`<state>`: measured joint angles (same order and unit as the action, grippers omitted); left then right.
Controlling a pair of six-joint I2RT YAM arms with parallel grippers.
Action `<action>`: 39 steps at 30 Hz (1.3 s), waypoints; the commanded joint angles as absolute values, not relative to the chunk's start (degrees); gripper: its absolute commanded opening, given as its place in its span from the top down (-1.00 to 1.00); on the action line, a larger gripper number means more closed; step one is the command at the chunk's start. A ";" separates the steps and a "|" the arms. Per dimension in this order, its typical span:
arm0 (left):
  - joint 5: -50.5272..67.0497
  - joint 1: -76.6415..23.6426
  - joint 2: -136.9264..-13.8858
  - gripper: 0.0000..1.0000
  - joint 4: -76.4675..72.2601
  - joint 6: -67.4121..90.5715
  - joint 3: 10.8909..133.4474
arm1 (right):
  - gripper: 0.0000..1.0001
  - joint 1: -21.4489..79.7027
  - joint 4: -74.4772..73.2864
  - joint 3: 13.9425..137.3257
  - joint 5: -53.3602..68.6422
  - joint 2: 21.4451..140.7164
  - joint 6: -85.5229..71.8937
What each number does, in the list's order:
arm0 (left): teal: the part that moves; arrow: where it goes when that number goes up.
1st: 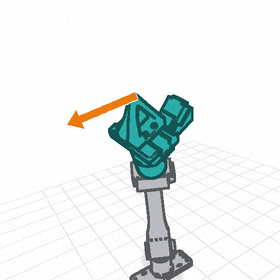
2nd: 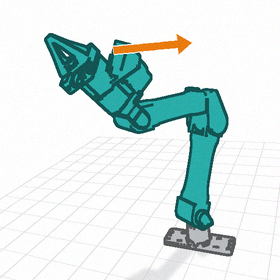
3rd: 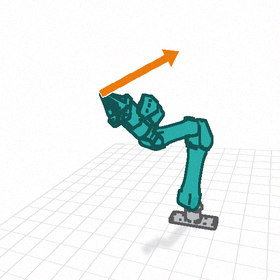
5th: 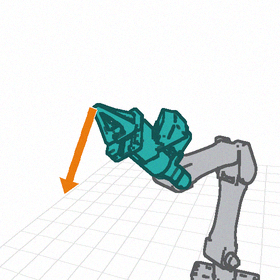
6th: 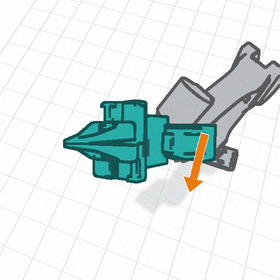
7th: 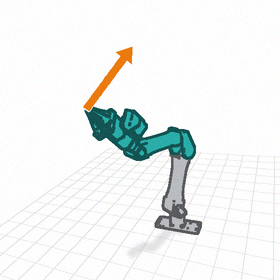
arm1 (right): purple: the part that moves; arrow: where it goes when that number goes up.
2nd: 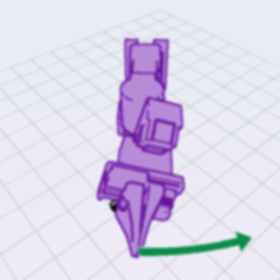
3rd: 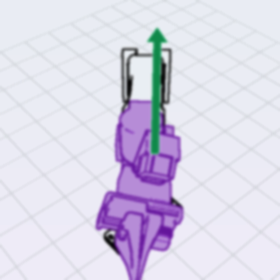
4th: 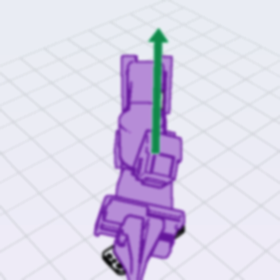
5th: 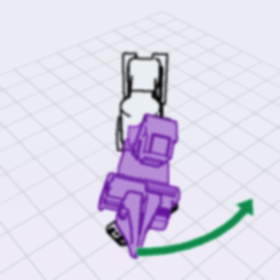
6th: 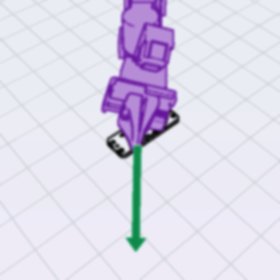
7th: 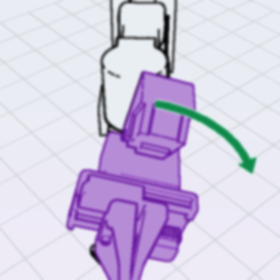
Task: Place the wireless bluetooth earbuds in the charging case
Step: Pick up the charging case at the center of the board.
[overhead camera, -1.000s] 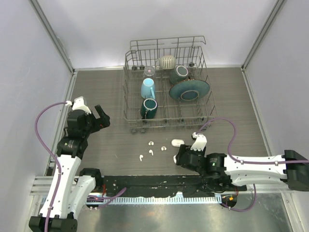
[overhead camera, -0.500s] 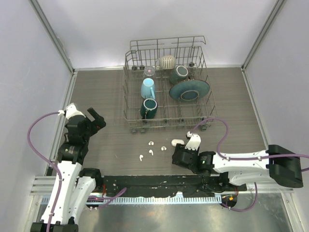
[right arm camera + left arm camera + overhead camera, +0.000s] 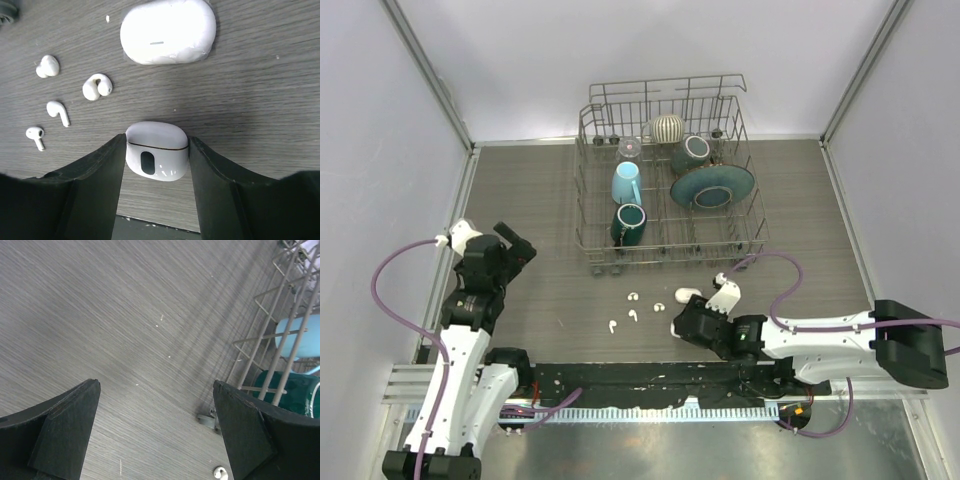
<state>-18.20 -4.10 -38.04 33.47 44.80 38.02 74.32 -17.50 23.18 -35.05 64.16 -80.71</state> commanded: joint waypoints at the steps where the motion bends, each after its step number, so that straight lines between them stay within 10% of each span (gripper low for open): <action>1: -13.03 -4.04 -36.30 -1.00 30.24 44.14 40.78 | -0.28 74.18 -12.84 22.41 -36.48 64.25 -86.66; 10: -0.36 -4.04 -36.48 -1.00 34.10 30.33 46.49 | -0.85 74.18 -18.01 28.47 -38.92 58.99 -61.04; 26: 11.69 -4.13 -30.85 -0.99 25.93 26.10 41.22 | -0.65 74.18 9.56 12.05 -30.15 40.78 -15.56; 39: 11.51 -4.13 -31.47 -1.00 26.28 25.58 41.40 | -0.68 74.18 19.86 10.98 -19.96 54.93 -7.12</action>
